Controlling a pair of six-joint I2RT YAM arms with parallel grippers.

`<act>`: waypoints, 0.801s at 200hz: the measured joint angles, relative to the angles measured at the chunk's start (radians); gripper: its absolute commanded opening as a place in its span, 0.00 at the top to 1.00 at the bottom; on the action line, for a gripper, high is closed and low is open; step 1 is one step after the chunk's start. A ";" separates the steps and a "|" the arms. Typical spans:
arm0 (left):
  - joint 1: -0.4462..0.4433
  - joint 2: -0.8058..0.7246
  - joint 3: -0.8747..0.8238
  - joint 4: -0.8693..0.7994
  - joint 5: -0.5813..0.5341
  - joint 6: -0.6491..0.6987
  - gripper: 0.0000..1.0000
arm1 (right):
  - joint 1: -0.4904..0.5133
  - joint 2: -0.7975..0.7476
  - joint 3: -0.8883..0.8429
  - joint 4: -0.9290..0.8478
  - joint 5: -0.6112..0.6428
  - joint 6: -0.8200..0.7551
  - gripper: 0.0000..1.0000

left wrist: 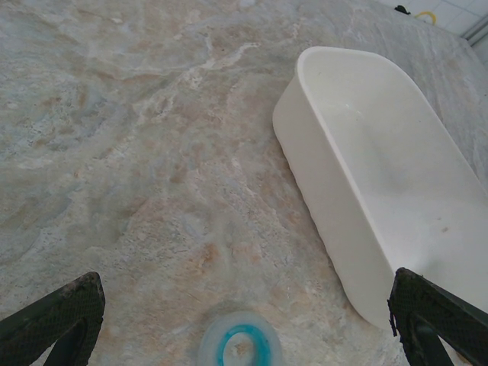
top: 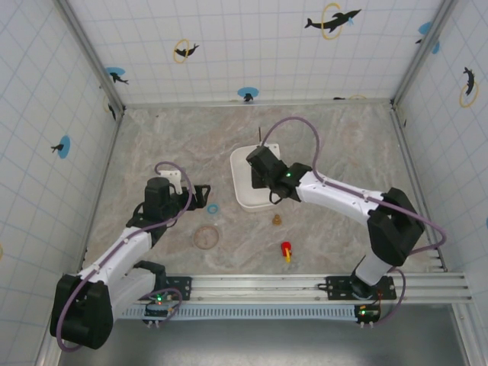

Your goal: Put the screwdriver in the bin

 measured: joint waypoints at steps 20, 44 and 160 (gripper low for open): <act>0.000 0.000 0.000 0.000 0.004 0.010 0.02 | 0.000 0.036 0.025 -0.013 -0.004 0.011 1.00; 0.000 0.000 -0.002 0.000 0.013 0.014 0.02 | 0.006 0.077 0.053 -0.024 -0.007 0.019 1.00; -0.001 0.016 -0.024 0.032 0.102 0.037 0.02 | 0.006 0.196 0.085 -0.120 -0.055 0.028 1.00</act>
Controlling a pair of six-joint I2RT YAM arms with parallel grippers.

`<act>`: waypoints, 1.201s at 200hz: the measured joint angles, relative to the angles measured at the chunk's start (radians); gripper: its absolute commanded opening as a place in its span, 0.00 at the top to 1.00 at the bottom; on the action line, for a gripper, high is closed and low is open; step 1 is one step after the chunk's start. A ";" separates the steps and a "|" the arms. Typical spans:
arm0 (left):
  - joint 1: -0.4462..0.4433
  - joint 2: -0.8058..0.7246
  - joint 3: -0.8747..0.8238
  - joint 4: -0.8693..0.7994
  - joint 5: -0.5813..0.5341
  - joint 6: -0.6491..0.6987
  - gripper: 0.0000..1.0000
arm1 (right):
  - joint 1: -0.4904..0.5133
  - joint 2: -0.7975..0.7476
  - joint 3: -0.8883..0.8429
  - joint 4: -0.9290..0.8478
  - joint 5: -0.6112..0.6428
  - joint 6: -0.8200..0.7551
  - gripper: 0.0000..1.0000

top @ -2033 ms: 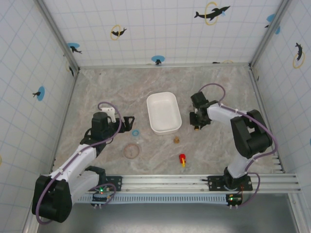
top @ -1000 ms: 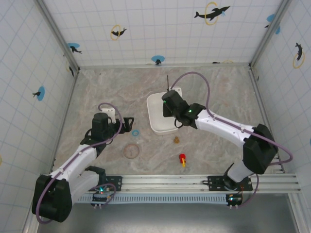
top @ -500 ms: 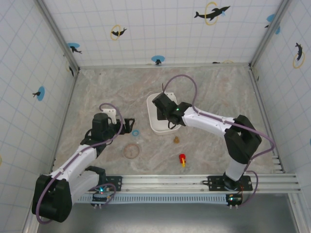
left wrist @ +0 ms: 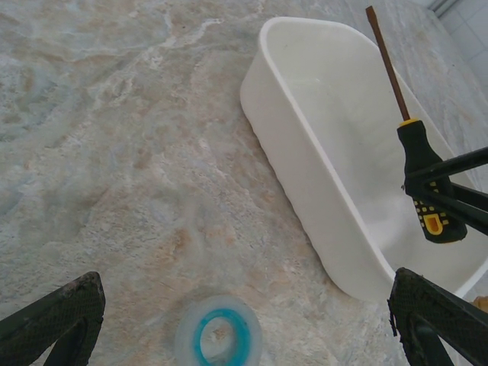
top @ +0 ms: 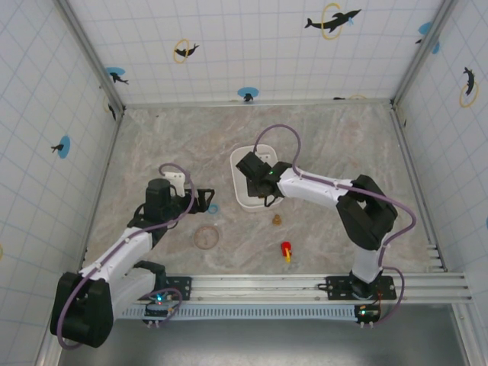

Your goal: Put the screwdriver in the bin

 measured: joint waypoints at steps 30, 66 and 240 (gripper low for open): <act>0.000 0.011 -0.012 0.037 0.043 -0.001 0.02 | 0.001 0.026 0.021 -0.024 0.000 -0.007 1.00; 0.000 0.035 -0.013 0.067 0.079 -0.002 0.02 | 0.002 0.062 0.051 -0.045 -0.004 -0.017 1.00; 0.000 0.081 -0.013 0.091 0.105 -0.005 0.02 | -0.003 0.161 0.096 -0.091 -0.016 -0.034 0.67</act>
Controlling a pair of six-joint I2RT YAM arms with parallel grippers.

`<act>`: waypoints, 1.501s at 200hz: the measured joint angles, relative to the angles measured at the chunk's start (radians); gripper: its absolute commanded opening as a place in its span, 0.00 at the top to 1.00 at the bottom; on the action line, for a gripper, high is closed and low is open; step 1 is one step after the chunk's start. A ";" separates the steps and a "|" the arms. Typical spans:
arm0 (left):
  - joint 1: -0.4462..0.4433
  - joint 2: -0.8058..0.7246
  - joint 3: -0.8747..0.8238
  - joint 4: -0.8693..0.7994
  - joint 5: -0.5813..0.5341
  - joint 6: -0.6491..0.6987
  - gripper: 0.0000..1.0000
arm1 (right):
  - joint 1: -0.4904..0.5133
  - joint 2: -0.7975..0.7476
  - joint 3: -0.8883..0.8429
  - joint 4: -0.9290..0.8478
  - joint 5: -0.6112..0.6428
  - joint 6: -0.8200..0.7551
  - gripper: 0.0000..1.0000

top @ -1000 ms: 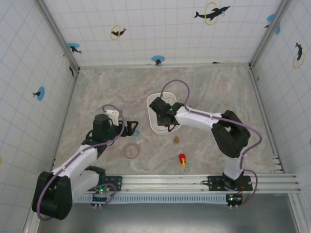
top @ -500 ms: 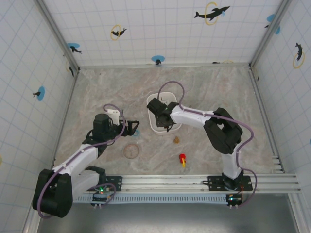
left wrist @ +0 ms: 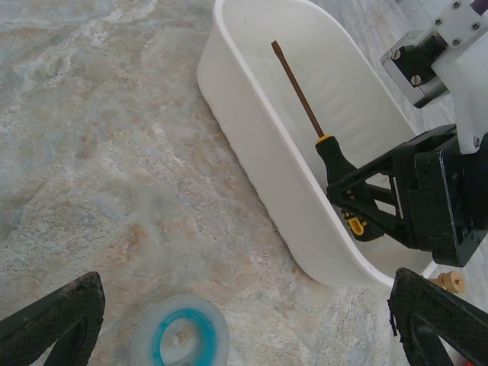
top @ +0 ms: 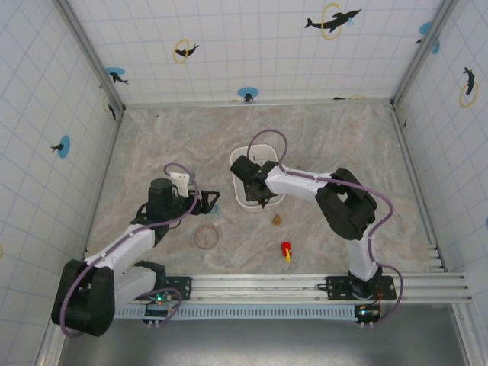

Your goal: Put the screwdriver in the bin

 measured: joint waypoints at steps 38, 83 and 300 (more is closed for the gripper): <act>0.000 0.013 0.000 0.015 0.000 0.000 0.02 | -0.006 0.004 0.002 0.000 -0.005 -0.007 0.59; 0.000 0.028 0.000 0.019 0.001 0.000 0.02 | -0.011 0.004 0.008 -0.001 -0.006 -0.009 0.51; 0.000 -0.131 0.073 0.082 -0.304 0.249 0.02 | -0.333 -0.520 -0.289 0.122 -0.093 -0.426 0.24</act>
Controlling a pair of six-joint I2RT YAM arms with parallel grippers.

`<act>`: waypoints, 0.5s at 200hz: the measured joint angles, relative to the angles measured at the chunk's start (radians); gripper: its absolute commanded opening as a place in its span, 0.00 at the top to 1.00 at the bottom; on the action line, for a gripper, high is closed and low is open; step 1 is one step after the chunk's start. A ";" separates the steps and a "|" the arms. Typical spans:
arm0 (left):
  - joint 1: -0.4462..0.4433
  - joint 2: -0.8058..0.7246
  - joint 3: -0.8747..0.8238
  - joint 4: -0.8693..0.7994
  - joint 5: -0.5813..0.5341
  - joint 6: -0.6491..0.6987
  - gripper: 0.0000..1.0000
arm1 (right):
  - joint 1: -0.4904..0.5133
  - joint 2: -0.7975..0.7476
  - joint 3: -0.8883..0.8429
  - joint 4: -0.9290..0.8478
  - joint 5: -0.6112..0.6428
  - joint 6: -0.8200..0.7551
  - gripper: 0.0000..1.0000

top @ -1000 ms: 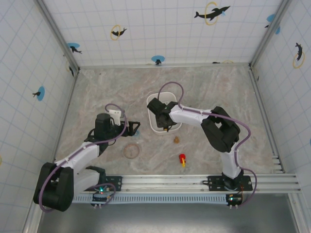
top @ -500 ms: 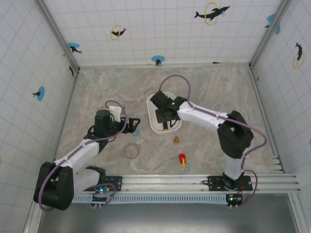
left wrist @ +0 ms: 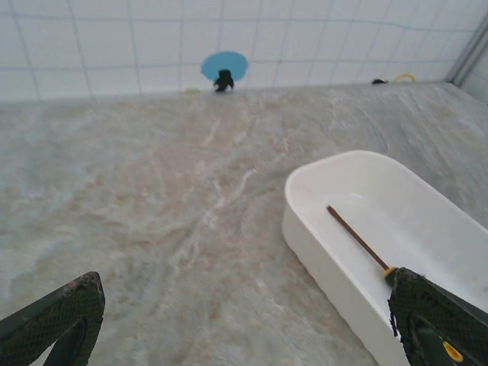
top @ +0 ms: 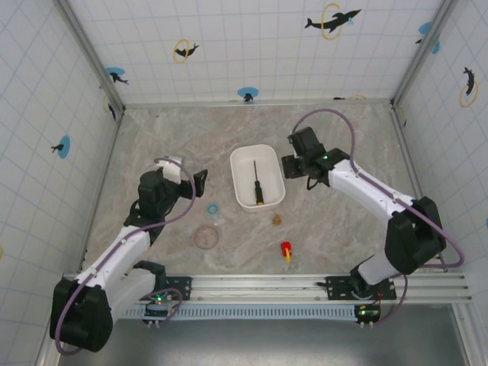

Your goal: Put the screwdriver in the bin

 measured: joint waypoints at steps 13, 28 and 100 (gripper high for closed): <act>0.000 -0.008 -0.023 0.029 -0.032 0.019 0.02 | -0.031 -0.042 -0.066 0.040 0.005 -0.035 0.24; 0.000 -0.009 -0.051 0.059 -0.068 0.035 0.02 | -0.065 -0.096 -0.135 0.086 0.007 -0.063 0.24; 0.002 0.012 -0.134 0.199 -0.189 0.080 0.02 | -0.205 -0.354 -0.417 0.360 0.046 -0.114 0.24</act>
